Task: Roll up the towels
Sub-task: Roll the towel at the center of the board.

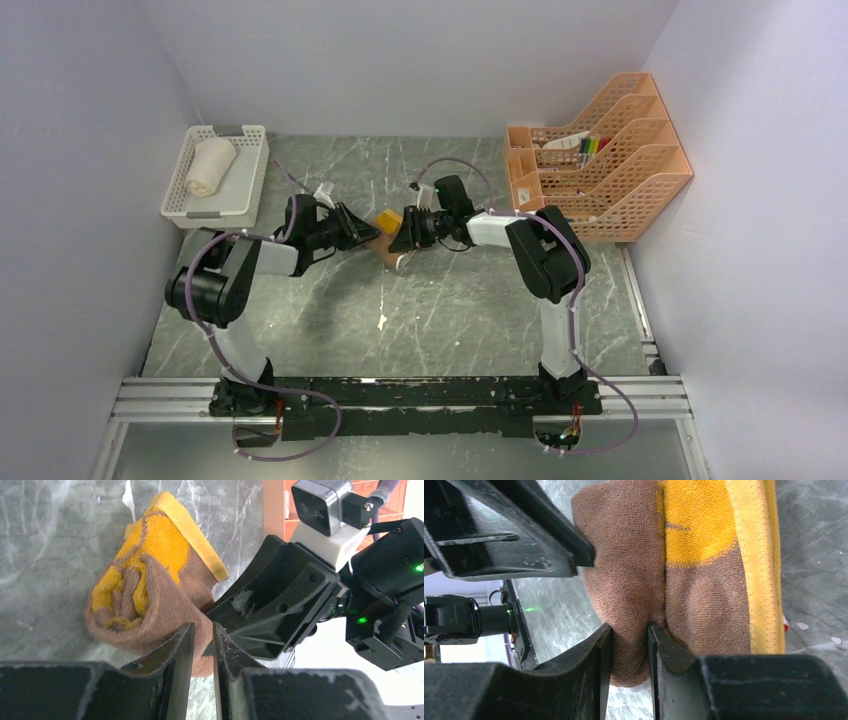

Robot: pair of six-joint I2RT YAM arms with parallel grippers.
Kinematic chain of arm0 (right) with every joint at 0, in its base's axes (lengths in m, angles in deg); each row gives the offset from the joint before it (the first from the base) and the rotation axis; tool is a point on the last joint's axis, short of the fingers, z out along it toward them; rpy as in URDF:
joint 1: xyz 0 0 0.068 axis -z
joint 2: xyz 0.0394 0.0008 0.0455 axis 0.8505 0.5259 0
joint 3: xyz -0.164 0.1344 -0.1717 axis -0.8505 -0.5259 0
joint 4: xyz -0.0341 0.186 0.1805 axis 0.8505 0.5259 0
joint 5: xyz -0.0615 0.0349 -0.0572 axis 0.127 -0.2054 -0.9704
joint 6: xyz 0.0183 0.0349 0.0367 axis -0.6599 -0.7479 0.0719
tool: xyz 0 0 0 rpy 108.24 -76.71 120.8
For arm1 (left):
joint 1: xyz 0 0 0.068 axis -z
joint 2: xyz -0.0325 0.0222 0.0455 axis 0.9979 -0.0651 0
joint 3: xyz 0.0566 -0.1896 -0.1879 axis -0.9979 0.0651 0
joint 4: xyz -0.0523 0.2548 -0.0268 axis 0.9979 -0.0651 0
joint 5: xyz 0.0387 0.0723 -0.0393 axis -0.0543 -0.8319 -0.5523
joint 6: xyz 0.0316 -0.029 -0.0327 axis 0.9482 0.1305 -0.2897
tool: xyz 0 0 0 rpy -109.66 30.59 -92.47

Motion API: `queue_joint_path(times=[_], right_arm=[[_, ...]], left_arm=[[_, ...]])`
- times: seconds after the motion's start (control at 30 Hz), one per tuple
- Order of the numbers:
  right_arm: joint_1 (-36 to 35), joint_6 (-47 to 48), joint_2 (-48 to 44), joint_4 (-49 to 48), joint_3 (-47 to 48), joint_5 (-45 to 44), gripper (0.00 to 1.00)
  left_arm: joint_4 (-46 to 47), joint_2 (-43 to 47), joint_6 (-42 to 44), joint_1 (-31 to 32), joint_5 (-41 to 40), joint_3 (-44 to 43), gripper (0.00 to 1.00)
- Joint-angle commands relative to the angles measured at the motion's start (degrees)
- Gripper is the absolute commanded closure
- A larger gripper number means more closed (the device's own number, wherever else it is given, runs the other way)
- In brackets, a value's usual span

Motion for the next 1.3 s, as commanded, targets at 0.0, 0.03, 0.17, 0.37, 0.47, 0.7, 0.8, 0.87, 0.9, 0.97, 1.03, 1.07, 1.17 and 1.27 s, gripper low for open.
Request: queue_joint_path(times=[0.0, 0.03, 0.17, 0.37, 0.47, 0.7, 0.8, 0.87, 0.9, 0.97, 1.03, 1.07, 1.17, 1.27], right_arm=[[0.63, 2.49, 1.50, 2.92, 1.95, -2.02, 0.68], [1.42, 2.90, 1.36, 3.59, 2.19, -2.55, 0.67], [2.64, 4.83, 0.22, 5.89, 3.35, -4.76, 0.60], [2.52, 10.96, -2.43, 12.05, 6.51, -10.27, 0.54], [1.75, 15.87, -6.30, 14.23, 6.90, -14.25, 0.45], [-4.60, 27.49, -16.67, 13.12, 3.07, -27.74, 0.41], [-8.52, 32.44, -18.04, 13.28, 1.91, -30.96, 0.40], [-10.68, 34.74, -17.05, 14.70, 2.51, -32.34, 0.40], [-11.38, 35.31, -16.38, 15.11, 2.75, -33.01, 0.41], [-12.20, 35.03, -15.85, 13.84, 1.76, -34.69, 0.42], [-12.37, 34.39, -16.28, 11.47, -0.06, -35.11, 0.43], [-12.50, 34.15, -16.71, 10.29, -1.01, -35.25, 0.44], [-13.87, 35.11, -16.41, 8.85, -2.06, -37.13, 0.46], [-15.76, 38.30, -14.80, 9.02, -1.72, -39.91, 0.46]], left_arm=[[5.18, -4.63, -0.38, 0.96, 0.55, -3.25, 0.69], [6.29, -5.89, -1.07, 1.05, 0.73, -3.68, 0.69], [8.84, -9.68, -2.91, 1.32, 0.95, -5.47, 0.70], [8.58, -13.22, -2.67, 1.73, 0.19, -8.97, 0.70], [8.05, -14.48, -2.50, 2.11, -0.14, -10.54, 0.70], [5.45, -16.50, -1.09, 2.74, -1.02, -13.78, 0.70], [4.17, -17.01, -0.34, 2.75, -1.49, -15.03, 0.70], [3.25, -17.40, 0.31, 2.73, -1.90, -15.98, 0.70], [2.72, -17.59, 0.63, 2.77, -2.15, -16.50, 0.70], [1.53, -18.10, 1.28, 2.76, -2.56, -17.68, 0.70], [0.06, -18.75, 2.11, 2.75, -3.04, -19.37, 0.71], [-1.14, -19.11, 2.51, 2.83, -3.34, -20.19, 0.71], [-2.59, -20.28, 3.02, 2.84, -3.66, -22.36, 0.71], [-4.13, -21.11, 3.47, 2.92, -4.03, -24.11, 0.71]])
